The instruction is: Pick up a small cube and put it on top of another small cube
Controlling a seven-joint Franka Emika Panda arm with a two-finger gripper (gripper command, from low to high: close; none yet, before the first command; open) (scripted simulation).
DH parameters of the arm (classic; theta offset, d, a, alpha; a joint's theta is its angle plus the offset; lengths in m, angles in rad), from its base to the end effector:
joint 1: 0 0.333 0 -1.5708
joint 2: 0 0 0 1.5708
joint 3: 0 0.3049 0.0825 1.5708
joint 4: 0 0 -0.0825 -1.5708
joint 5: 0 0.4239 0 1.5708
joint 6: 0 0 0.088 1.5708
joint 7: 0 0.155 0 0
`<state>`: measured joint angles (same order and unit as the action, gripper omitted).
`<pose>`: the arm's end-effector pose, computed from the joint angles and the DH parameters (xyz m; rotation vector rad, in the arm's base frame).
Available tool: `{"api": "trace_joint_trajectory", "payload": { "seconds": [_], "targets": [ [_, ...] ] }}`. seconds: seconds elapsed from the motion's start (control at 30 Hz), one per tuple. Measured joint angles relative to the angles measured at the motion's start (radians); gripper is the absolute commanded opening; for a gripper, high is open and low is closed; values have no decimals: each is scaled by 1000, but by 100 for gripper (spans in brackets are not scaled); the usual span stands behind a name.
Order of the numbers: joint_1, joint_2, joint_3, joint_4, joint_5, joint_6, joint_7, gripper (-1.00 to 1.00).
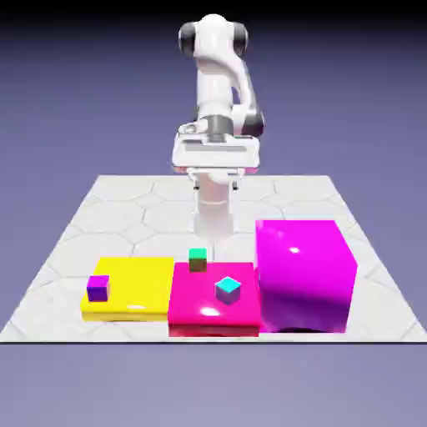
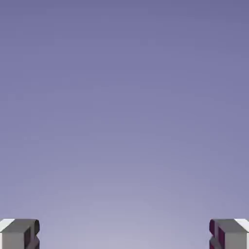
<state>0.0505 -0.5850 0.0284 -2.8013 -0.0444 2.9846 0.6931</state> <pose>0.4581 0.0378 0.3931 -2.5950 0.7624 -1.0334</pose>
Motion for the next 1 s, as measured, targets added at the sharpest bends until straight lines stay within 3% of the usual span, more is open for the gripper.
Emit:
{"api": "trace_joint_trajectory", "payload": {
  "seconds": [0.13, 0.83, 1.0],
  "targets": [
    [118, -17, 89, 42, -139, -174, -137, 0],
    [543, 642, 423, 524, -652, -1087, -307, 0],
    [576, 821, 453, 614, -691, -1218, -258, 0]
  ]
}}
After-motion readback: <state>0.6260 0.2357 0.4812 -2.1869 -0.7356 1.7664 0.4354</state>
